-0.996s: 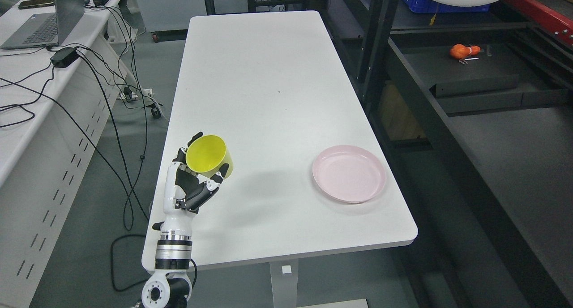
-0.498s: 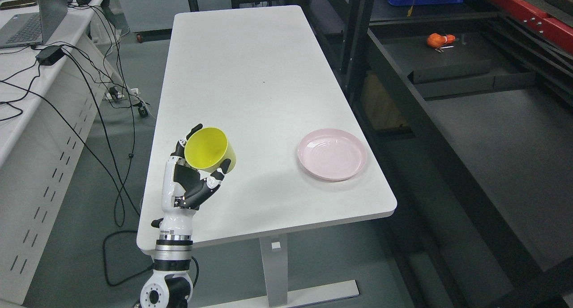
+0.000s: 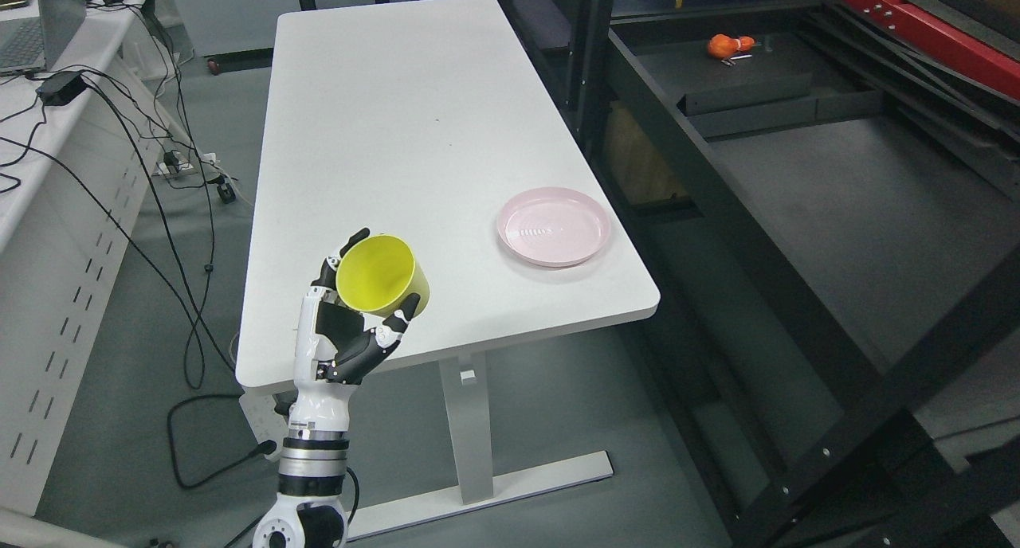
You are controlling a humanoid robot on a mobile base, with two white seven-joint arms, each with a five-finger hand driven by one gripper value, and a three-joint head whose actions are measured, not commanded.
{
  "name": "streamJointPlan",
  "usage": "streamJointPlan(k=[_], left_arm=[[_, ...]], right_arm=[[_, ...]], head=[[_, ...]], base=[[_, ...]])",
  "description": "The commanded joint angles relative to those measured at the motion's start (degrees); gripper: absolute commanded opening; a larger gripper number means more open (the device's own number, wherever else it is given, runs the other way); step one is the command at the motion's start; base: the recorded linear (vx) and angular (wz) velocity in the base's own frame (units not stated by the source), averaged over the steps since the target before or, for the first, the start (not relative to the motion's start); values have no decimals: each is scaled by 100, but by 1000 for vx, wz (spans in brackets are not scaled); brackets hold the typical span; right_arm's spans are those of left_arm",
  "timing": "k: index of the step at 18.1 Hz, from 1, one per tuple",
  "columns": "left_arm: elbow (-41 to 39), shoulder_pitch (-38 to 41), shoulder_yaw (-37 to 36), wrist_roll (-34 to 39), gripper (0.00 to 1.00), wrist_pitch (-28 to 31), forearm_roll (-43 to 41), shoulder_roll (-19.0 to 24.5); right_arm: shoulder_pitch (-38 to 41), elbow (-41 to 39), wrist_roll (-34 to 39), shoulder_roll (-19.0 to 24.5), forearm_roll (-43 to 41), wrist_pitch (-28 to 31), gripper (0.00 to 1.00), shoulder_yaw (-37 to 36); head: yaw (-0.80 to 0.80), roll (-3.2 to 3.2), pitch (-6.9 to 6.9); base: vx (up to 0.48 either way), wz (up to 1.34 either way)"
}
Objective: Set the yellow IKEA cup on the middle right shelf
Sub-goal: 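Turn toward the shelving and raise the cup with the left hand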
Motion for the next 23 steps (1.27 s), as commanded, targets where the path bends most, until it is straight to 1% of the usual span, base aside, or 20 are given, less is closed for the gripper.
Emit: streamJointPlan(k=[1,5,8,11,13,16,23], left_arm=[[-128,135,-319,38,1,-40,-45,95],[-137,136,-398,29,2,-40,-177,95],[-137,109,-477,20,2,-163,-177,95],[-242,-83,-626,-6,2,-356,-177,95],[-286,-268,-811,-6,2,-365,-177,95],[-313,-662,-1100,-6,2,-365,-177,95],[-286,-2175,-1839,47,1,-269,-177,95]], right_arm=[[79,0,-3,-100,-141,1,99,97],[79,0,-3,-100,-141,1,99,97],[79,0,-3,-100,-141,1,99,97],[79,0,-3,-100,-141,1,99,97],[79,0,-3,-100,-141,1,99,97],[71,0,-3,-100,-141,1,99,97],[79,-9,-3,-100,-141,1,99,97]], head=[[0,0,0],[0,0,0],[0,0,0],[0,0,0],[0,0,0],[0,0,0],[0,0,0]], base=[[-217,-338],[-220,-417],[-223,-462],[-249,-482],[-236,-497],[-253,-587],[-195,-788]])
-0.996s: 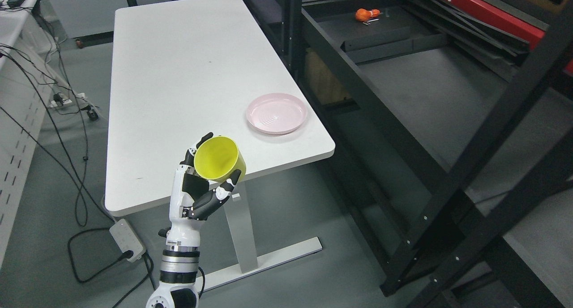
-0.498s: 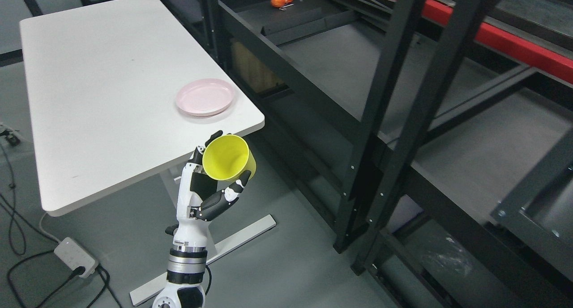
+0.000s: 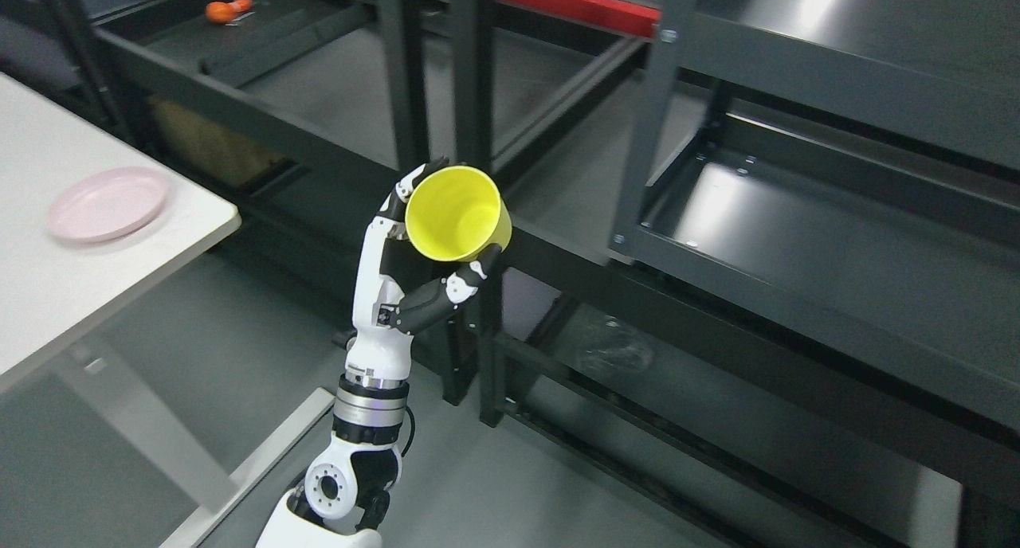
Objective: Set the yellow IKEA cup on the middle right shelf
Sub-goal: 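Turn toward the shelving and raise the cup with the left hand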
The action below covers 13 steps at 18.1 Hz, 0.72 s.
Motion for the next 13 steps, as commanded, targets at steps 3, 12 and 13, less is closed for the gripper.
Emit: streamJointPlan(k=[3,12,13], left_arm=[[-34,-1460,-821,106,1,149,104,100],[-569,-2735,-795,2793,0,2748,192,100],[-587,-2832,-821,2900,0,2882,192,100]], right_arm=[[77,1,-4,-100,-141,1,99,97],[77,1,-4,-100,-141,1,99,97],[77,-8,-4,-100,-141,1,99,97]], head=[[0,0,0],[0,0,-2],[0,0,-2]], base=[[-155,-1038],[-32,-689],[58,-93]])
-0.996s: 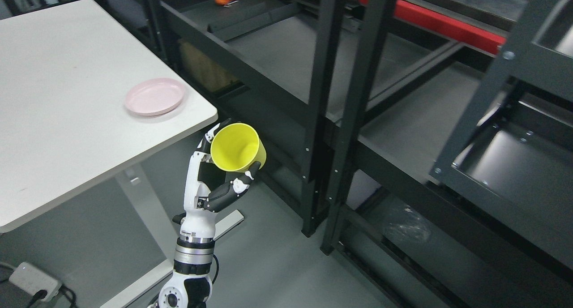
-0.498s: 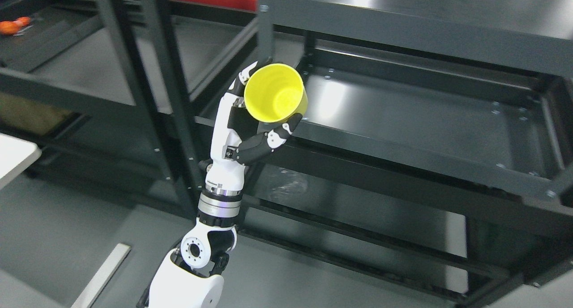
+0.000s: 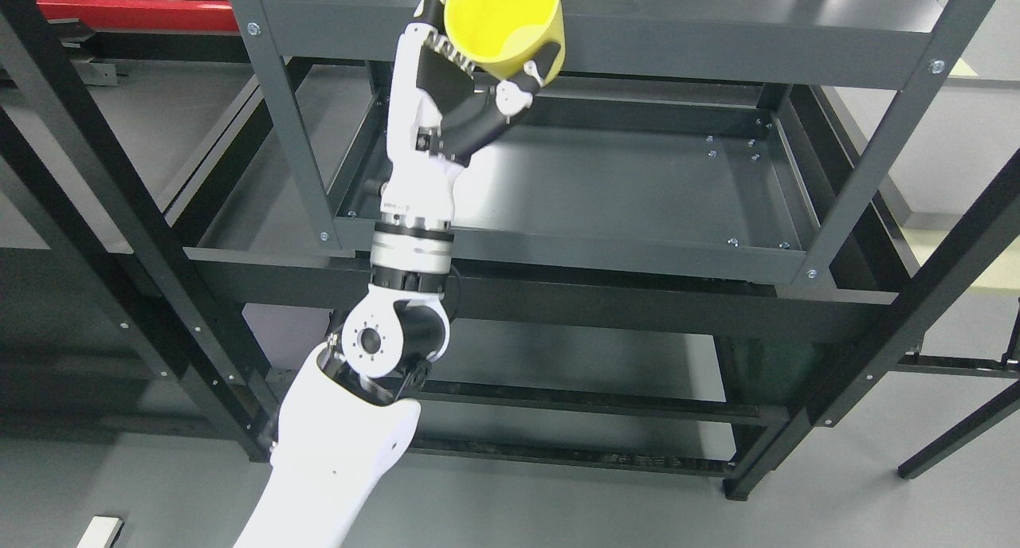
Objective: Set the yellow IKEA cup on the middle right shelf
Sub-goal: 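Extend the left arm to set the cup on the upper shelf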
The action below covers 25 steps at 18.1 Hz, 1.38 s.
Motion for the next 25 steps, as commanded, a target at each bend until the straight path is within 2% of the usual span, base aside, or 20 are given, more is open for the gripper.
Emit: streamJointPlan(k=[1,5,7,12,15,18,25], left_arm=[[-411,-792,-343,723,0,762,35,101],[-551,-1363,-967,732,0,595,175,101],[-508,-1610,-1039,785,0,709,385,101],[11,-2374,-836,1777,0,1665,1027,101],[283,-2551,-845,2585,0,2640,1362,101],[389,-2560,-854,2701,0,3423,1362,101],[626,-2560,-1143,2692,0,3584,1837,101]], right_arm=[[82,1,-4,-100,-141,3,99,97],[82,1,-4,-100,-141,3,99,97],[82,1,-4,-100,-141,3,99,97],[73,1,-4,-100,-141,3,99,97],[82,1,-4,-100,-141,3,99,97],[82,1,-4,-100,-141,3,99,97],[82,1,-4,-100,-141,3,99,97]], head=[[0,0,0],[0,0,0],[0,0,0],[0,0,0],[0,0,0],[0,0,-1],[0,0,-1]], base=[[52,-52],[53,-122],[74,-224],[81,-94],[93,-11],[109,52],[133,166]])
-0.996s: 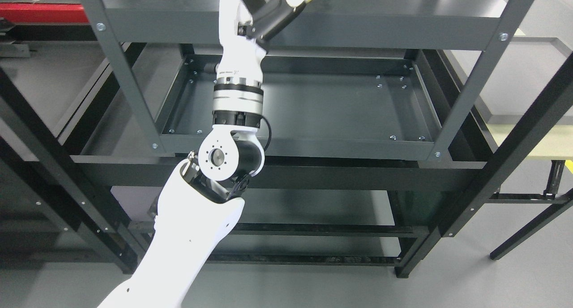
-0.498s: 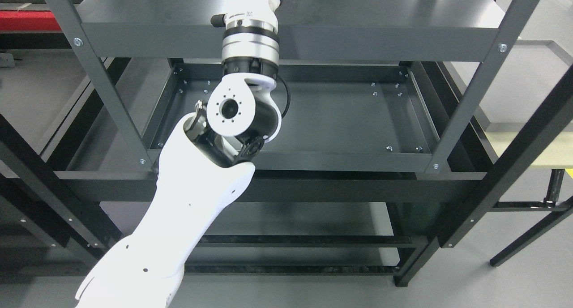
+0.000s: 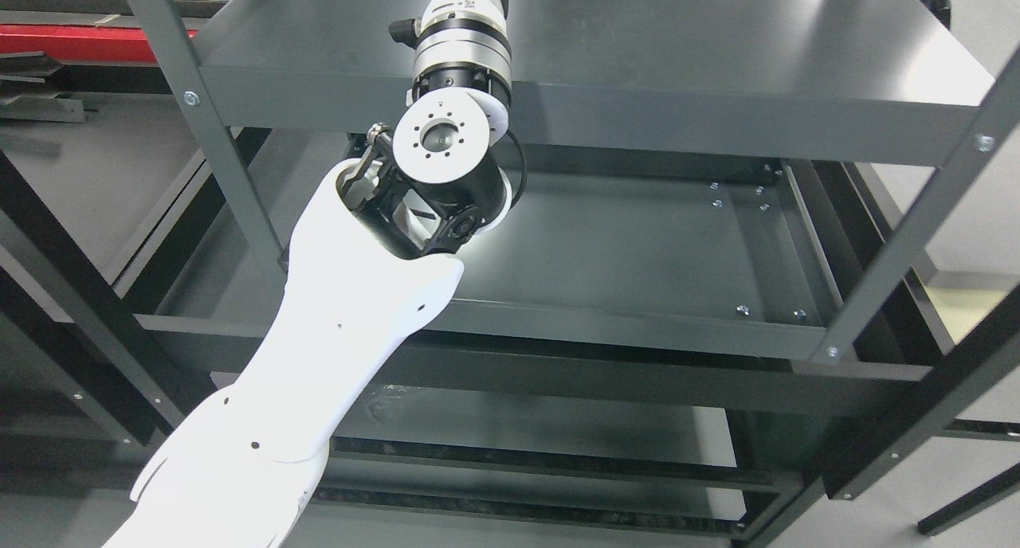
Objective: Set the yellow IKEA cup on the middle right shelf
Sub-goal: 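Extend the left arm to set the cup on the upper shelf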
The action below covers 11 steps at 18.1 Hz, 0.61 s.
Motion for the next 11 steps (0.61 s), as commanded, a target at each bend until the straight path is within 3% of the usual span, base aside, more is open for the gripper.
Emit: streamJointPlan(k=[1,8,11], left_arm=[[467,-91,-375,13,1,54,357,100],[538,-91,-964,-4,3,45,603,100],[547,-56,-1000,-4,17,62,585,100]], right_arm=[[81,1,-4,-100,-141,3,99,97],[81,1,-4,-100,-141,3,99,97],[81,1,-4,-100,-141,3,99,97]], head=[[0,0,0],[0,0,0],[0,0,0]], base=[[137,209],[35,38],[0,0]])
